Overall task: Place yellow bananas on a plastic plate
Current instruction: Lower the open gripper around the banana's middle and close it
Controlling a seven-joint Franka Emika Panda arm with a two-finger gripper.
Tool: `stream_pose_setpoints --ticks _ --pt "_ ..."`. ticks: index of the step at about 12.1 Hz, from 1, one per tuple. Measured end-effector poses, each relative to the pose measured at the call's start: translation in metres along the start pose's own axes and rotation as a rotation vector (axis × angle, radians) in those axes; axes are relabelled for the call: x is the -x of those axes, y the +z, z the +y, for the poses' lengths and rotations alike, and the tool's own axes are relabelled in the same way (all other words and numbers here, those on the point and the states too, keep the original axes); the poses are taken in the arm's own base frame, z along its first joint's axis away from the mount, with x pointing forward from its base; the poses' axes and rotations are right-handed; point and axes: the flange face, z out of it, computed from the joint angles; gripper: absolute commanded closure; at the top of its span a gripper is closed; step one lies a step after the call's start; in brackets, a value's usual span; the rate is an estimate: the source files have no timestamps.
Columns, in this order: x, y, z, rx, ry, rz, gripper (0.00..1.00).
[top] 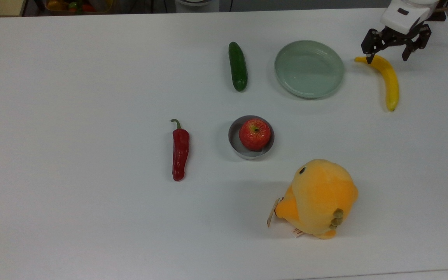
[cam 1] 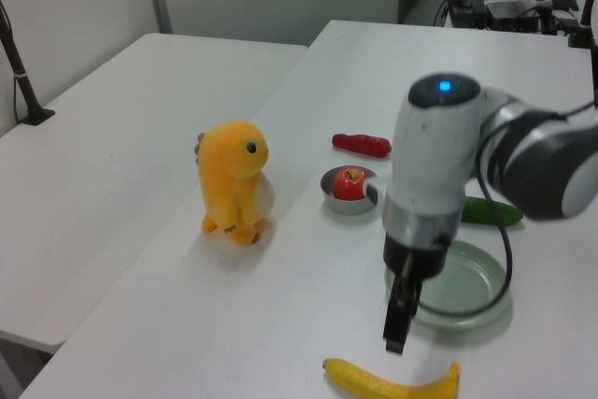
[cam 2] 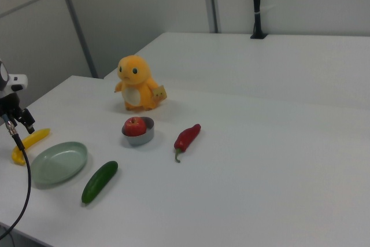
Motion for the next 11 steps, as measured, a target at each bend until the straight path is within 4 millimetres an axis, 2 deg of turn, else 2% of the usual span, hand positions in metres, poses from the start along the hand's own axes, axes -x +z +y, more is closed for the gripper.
stream_pose_setpoints --ticks 3,6,11 --pt "-0.002 0.026 -0.013 -0.008 -0.01 0.019 0.0" --pt "-0.008 0.042 -0.017 -0.006 -0.019 0.027 0.0" --pt "0.012 0.061 -0.04 -0.005 -0.079 0.043 0.01"
